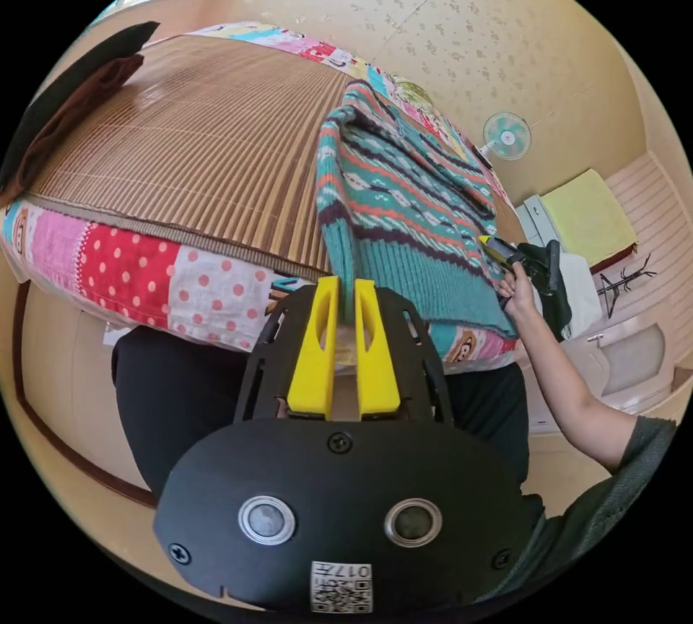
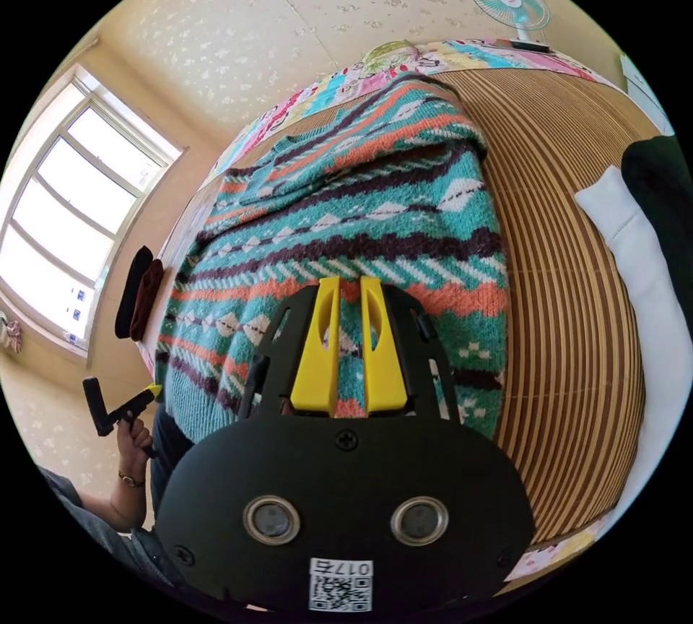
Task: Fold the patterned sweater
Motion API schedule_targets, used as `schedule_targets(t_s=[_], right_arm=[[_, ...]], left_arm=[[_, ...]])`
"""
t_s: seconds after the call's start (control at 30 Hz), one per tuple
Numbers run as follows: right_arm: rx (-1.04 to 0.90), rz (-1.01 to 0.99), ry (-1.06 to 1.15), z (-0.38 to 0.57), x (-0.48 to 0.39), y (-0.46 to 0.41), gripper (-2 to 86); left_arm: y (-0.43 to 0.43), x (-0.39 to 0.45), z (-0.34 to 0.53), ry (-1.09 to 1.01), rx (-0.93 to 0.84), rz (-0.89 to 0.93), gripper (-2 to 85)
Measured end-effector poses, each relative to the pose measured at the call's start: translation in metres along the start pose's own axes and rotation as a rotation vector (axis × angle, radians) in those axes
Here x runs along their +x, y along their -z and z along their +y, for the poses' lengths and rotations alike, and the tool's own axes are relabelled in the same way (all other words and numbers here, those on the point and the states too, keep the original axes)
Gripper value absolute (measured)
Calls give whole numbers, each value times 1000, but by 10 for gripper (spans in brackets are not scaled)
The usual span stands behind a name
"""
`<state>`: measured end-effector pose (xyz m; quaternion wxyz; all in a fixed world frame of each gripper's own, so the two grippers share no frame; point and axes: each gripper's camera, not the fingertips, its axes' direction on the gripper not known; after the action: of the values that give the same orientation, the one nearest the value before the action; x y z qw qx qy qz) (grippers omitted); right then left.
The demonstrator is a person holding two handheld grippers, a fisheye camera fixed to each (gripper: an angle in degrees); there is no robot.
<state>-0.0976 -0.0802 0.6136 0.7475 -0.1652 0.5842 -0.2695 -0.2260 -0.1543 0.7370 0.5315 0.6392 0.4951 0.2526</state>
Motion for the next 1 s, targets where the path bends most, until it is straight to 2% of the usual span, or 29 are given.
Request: schedule_targets(t_s=[0.07, 0.13, 0.2, 0.3, 0.37, 0.43, 0.53, 0.67, 0.7, 0.73, 0.8, 0.9, 1.0], right_arm=[[18, 5, 19, 16, -6, 27, 47], [146, 72, 13, 61, -10, 78, 62], [208, 166, -73, 98, 0, 109, 83], [194, 254, -225, 149, 28, 136, 108], [124, 206, -266, 168, 45, 133, 111], [15, 78, -298, 185, 61, 121, 98], [69, -108, -279, 201, 69, 129, 53], [80, -250, -364, 206, 100, 135, 32], [142, -391, -364, 210, 110, 144, 29], [251, -629, -318, 214, 120, 159, 26], [419, -917, -253, 221, 130, 185, 24], [611, -1129, -140, 234, 132, 225, 20], [714, -1267, -37, 245, 127, 249, 18]], left_arm=[[15, -8, -3, -8, 12, 39, 43], [36, -19, -4, -24, 47, 110, 42], [57, -43, -6, -1, 72, 243, 42], [67, -70, -7, 43, 49, 313, 40], [71, -78, -7, 46, 48, 319, 39], [74, -87, -6, 66, 53, 351, 39], [85, -103, -4, 108, 84, 441, 39], [106, -120, -3, 130, 101, 511, 37], [112, -124, -4, 129, 105, 557, 35], [116, -127, -4, 129, 111, 597, 35], [129, -145, -1, 146, 171, 896, 32], [153, -159, 12, 133, 292, 1243, 29], [180, -155, 24, 35, 357, 1395, 28]])
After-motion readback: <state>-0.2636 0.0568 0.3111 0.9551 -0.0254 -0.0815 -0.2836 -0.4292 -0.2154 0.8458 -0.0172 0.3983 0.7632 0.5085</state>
